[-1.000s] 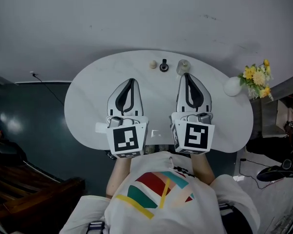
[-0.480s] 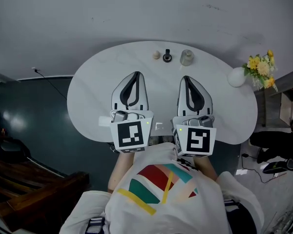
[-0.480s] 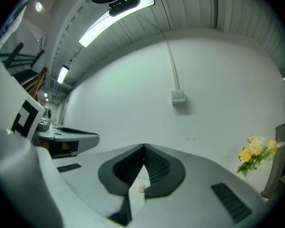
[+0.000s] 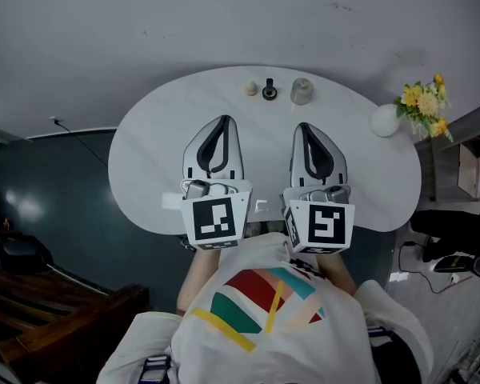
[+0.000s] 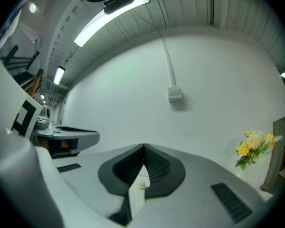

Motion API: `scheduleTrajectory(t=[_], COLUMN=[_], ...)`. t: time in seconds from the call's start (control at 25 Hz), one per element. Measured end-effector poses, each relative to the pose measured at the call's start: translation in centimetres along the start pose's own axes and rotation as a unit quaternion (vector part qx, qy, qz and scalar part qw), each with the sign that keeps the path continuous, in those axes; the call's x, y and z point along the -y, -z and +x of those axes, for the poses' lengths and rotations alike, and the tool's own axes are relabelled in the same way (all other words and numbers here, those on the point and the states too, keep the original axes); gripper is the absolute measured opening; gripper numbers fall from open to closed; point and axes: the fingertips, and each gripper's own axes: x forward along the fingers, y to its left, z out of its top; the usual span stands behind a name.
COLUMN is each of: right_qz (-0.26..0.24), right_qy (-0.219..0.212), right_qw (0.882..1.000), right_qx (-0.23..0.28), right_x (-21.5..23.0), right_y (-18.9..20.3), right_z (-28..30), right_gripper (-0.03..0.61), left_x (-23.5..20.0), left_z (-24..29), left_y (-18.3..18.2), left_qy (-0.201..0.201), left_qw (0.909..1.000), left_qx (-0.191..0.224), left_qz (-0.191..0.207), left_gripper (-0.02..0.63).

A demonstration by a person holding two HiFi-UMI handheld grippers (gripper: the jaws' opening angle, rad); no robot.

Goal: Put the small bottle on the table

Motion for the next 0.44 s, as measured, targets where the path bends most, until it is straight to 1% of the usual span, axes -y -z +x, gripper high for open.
scheduleTrajectory(t=[0.44], right_qz=[0.003], right_qy=[0.006], right_qw=[1.000], right_qx=[-0.006], right_x=[0.1], right_y=[0.6], right_z=[0.1], right_gripper=[0.011], left_x=[-1.6], left_z=[-0.1], left_y=[0.5], left_qy=[-0.014], left_qw=[0.9999], left_qx=[-0.004], left_qz=[-0.004], left_gripper=[0.017])
